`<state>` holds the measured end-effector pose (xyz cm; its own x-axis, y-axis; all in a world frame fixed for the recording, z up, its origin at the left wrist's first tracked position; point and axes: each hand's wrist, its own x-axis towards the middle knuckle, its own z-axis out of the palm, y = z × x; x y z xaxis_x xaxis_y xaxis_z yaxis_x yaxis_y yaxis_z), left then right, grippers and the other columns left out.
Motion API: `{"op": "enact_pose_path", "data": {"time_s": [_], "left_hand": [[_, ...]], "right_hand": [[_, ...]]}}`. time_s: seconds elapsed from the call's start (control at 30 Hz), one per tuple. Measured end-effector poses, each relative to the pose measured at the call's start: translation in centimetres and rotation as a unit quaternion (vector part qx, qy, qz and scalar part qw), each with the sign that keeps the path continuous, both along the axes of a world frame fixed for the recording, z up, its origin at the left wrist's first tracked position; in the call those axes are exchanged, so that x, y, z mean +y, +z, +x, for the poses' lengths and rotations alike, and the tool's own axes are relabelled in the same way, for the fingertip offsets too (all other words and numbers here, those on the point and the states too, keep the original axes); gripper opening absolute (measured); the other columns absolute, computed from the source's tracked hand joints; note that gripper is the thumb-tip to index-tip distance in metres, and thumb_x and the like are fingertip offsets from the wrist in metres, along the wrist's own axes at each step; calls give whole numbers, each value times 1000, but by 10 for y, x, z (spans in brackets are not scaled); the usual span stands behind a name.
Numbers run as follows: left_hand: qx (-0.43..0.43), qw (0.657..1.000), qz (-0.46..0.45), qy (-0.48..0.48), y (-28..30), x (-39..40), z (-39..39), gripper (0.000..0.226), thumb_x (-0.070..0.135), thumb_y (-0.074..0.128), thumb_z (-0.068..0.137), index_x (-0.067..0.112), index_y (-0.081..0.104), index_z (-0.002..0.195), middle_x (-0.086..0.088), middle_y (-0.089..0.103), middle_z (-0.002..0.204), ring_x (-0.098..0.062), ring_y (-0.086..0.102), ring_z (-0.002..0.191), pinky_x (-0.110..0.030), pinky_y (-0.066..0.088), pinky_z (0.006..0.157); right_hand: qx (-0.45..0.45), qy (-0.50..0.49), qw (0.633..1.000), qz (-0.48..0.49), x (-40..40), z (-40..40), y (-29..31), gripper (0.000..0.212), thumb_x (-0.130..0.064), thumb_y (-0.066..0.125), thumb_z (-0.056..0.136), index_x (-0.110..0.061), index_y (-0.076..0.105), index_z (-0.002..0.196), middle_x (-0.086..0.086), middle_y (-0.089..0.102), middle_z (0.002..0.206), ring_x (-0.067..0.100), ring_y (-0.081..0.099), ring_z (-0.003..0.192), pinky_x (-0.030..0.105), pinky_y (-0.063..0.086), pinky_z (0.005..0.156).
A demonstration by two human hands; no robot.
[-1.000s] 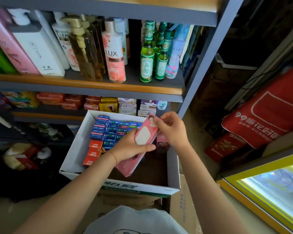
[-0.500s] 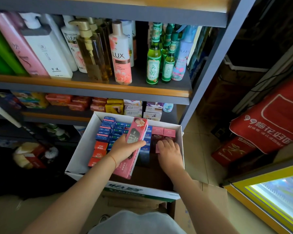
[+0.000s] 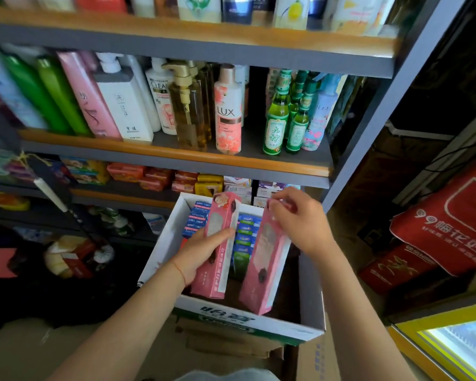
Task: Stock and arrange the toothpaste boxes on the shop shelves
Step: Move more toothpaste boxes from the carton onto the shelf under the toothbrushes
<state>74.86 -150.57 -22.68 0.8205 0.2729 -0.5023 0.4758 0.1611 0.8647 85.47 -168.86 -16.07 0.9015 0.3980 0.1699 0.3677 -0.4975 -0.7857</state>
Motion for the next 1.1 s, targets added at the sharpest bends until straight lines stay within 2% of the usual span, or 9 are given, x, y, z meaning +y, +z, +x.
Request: {"op": "enact_pose_path", "data": {"time_s": [0.1, 0.27, 0.37, 0.5, 0.63, 0.73, 0.87, 1.0, 1.1], "left_hand": [[-8, 993, -117, 14, 8, 30, -22, 51, 53, 69, 81, 25, 66, 124, -11, 73, 113, -31, 69, 106, -46, 52, 97], [-52, 972, -193, 127, 25, 102, -79, 43, 51, 46, 98, 19, 74, 102, -11, 75, 99, -20, 73, 78, -35, 57, 75], [-79, 953, -230, 181, 37, 164, -119, 46, 55, 53, 93, 15, 73, 104, -11, 72, 83, -25, 70, 67, -35, 58, 64], [-131, 925, -271, 231, 50, 256, -184, 46, 50, 55, 93, 14, 67, 118, -15, 73, 94, -32, 72, 81, -41, 56, 73], [-171, 902, -275, 285, 54, 352, -253, 50, 48, 56, 93, 9, 64, 122, -19, 73, 102, -33, 72, 91, -42, 57, 74], [-192, 881, -284, 325, 61, 405, -297, 51, 43, 61, 89, 11, 64, 128, -19, 66, 126, -35, 63, 117, -49, 51, 98], [-215, 875, -297, 316, 60, 456, -331, 40, 37, 57, 92, 15, 66, 124, -12, 71, 118, -28, 70, 103, -44, 54, 87], [-221, 879, -260, 334, 45, 504, -340, 50, 28, 65, 86, 8, 60, 132, -18, 68, 122, -36, 64, 114, -49, 52, 96], [-217, 885, -232, 341, 35, 540, -331, 55, 24, 71, 84, 6, 57, 134, -23, 64, 126, -41, 61, 117, -56, 47, 102]], "right_hand": [[161, -52, 968, 185, 27, -14, 22, 15, -19, 59, 93, -22, 68, 82, -6, 58, 64, 6, 52, 58, 19, 41, 52], [456, -59, 784, 418, 113, -59, 22, 12, -24, 57, 97, -15, 63, 90, 6, 64, 77, 20, 60, 60, 27, 49, 47], [510, 32, 726, 460, 178, -100, 28, 19, -21, 56, 94, -10, 66, 105, 10, 72, 97, 22, 70, 71, 26, 57, 54], [525, 107, 732, 422, 274, -164, 26, 46, -24, 69, 80, -5, 64, 121, 17, 71, 110, 29, 72, 81, 28, 60, 61], [555, 165, 730, 363, 375, -230, 10, 90, -25, 99, 43, -4, 65, 123, 20, 69, 111, 32, 71, 86, 32, 60, 63], [548, 241, 747, 290, 433, -271, 7, 59, -33, 97, 47, -12, 78, 99, 15, 72, 99, 26, 72, 84, 34, 60, 68], [502, 339, 776, 177, 492, -301, 2, 47, -20, 71, 84, -4, 62, 127, 25, 63, 118, 38, 60, 105, 57, 44, 101], [461, 289, 835, 84, 557, -304, 0, 39, -16, 64, 90, -4, 56, 126, 16, 65, 98, 28, 64, 81, 39, 55, 68], [397, 274, 875, 36, 605, -294, -10, 24, -35, 62, 95, -18, 65, 112, 8, 72, 95, 25, 68, 81, 44, 56, 73]]}}
